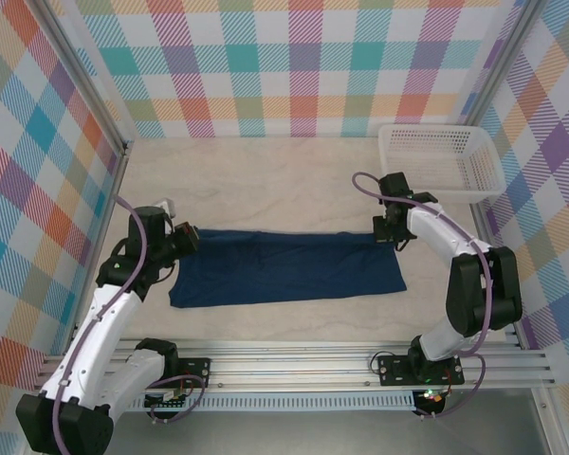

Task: Fold the inside-out t-shirt

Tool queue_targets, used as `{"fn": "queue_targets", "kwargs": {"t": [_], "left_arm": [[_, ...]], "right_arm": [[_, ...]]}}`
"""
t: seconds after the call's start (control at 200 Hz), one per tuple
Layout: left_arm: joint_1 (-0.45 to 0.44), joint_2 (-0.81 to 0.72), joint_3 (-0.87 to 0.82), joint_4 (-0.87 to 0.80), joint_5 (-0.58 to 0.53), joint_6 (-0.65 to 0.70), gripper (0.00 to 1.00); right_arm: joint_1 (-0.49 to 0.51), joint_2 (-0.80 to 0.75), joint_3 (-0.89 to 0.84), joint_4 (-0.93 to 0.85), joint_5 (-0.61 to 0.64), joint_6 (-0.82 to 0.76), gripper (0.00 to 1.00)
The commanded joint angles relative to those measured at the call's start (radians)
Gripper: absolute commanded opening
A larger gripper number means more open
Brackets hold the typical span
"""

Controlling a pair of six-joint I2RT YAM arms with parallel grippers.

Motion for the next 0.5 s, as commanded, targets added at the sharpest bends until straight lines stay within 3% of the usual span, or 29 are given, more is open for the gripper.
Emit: {"fn": "queue_targets", "kwargs": {"t": [0.0,0.325,0.495], "left_arm": [[-0.004,-0.019,0.031,-0.043,0.008,-0.015,0.0],[-0.007,-0.076,-0.173,-0.045,0.092,-0.143,0.0],[-0.011,-0.096,-0.269,-0.035,0.123,-0.211,0.0]], "right_arm": [[-0.003,-0.036,0.025,-0.049,0.016,0.015,0.0],[-0.003,-0.025,-0.064,-0.049,0.001,0.065,0.03],[-0.003,-0.028,-0.108,-0.046,0.018,0.094,0.16]]}}
